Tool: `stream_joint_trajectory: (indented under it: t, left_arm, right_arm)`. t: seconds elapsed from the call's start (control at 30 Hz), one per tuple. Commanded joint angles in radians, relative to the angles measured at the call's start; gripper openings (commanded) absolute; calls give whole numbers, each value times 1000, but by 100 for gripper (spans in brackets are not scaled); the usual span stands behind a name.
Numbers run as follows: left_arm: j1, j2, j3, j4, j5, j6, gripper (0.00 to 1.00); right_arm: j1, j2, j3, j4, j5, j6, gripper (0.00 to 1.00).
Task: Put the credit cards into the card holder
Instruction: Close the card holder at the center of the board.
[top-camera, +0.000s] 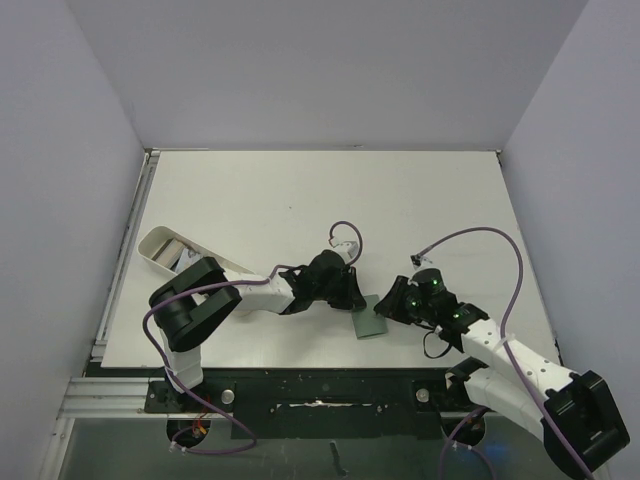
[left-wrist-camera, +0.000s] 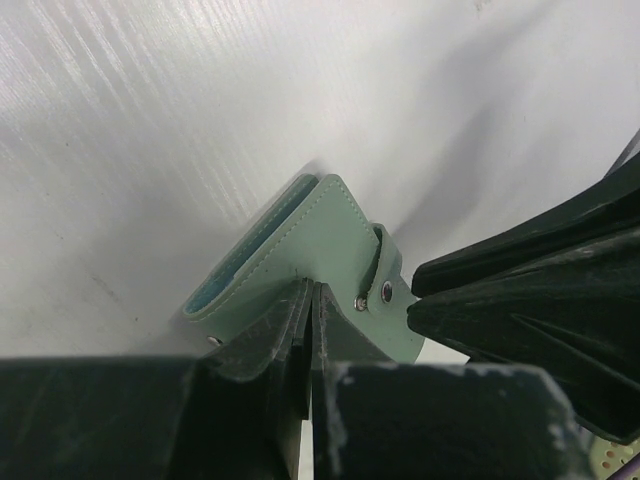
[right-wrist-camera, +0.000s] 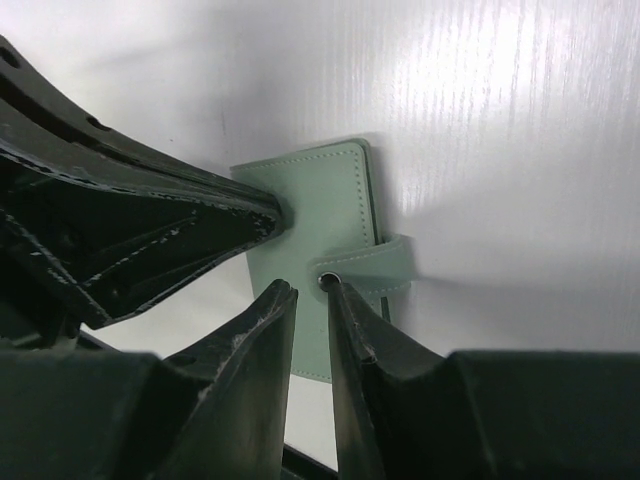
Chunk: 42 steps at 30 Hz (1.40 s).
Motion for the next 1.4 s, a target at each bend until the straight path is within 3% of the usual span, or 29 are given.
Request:
stream_joint_trajectory:
  t: [0.0, 0.9, 1.37]
  left_arm:
    - [-6, 18, 11, -86, -33, 45, 0]
    - [-12, 22, 30, -111, -42, 48, 0]
    - [-15, 23, 28, -106, -44, 43, 0]
  right_arm:
    - [-18, -10, 61, -21, 18, -40, 23]
    - [-28, 112, -2, 159, -73, -7, 22]
    - [-27, 77, 2, 106, -44, -17, 18]
